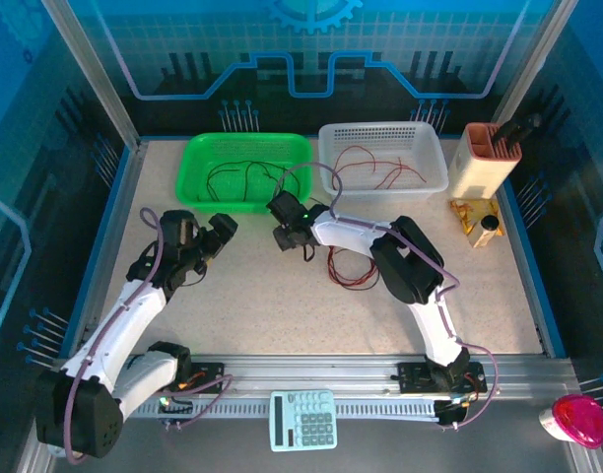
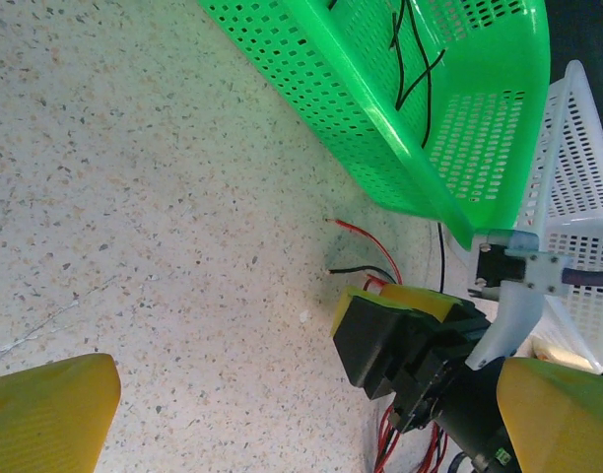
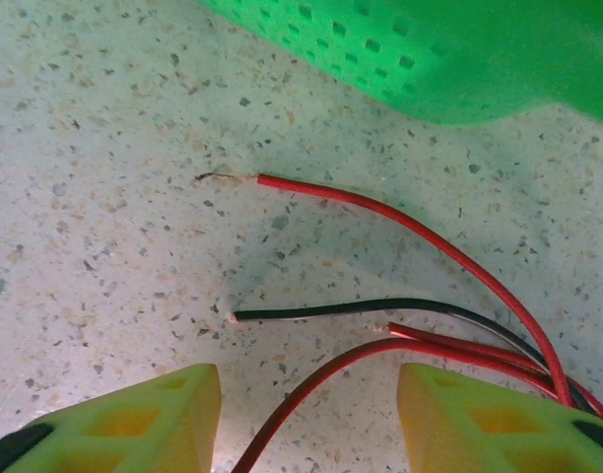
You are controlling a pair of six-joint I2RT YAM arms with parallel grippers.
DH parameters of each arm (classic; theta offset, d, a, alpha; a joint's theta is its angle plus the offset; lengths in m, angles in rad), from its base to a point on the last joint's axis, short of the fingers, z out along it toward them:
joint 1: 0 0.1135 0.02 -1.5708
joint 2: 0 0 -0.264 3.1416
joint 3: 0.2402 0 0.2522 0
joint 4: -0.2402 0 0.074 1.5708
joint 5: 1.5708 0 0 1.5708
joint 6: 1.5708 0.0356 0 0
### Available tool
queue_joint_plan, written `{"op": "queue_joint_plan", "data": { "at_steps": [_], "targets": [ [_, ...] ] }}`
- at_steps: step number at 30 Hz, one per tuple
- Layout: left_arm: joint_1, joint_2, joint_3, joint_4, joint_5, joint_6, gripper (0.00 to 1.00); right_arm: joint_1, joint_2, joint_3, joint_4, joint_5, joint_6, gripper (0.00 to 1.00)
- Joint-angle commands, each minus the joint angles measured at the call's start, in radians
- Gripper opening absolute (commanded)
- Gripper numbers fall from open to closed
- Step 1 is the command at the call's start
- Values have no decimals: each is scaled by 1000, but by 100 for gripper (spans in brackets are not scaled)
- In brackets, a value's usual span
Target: Untangle the cables
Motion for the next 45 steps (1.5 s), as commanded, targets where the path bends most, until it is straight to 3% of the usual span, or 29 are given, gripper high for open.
{"op": "queue_joint_plan", "data": {
  "at_steps": [1,6,10,21,29,38,45],
  "targets": [
    [10,-17,21,-18,24,18,99,4,18,27,-25,20,-5,43],
    [10,-22,26,-16,25,25,99,5,-46,-10,-7,9,-15,15],
    [10,-21,39,-25,20,46,99,8,-131,-54,11,-4,-26,0],
    [11,-18,71,-41,24,94,99,10,-370,-153,46,-39,-33,0],
    [-3,-2,60,98,169,148,99,8,-541,-184,49,-136,-5,0],
    [-193,76,46,293,181,232,96,-54,-758,-234,94,-289,90,0],
    [-301,157,111,367,110,301,80,-84,-875,-261,113,-349,137,0]
  ]
}}
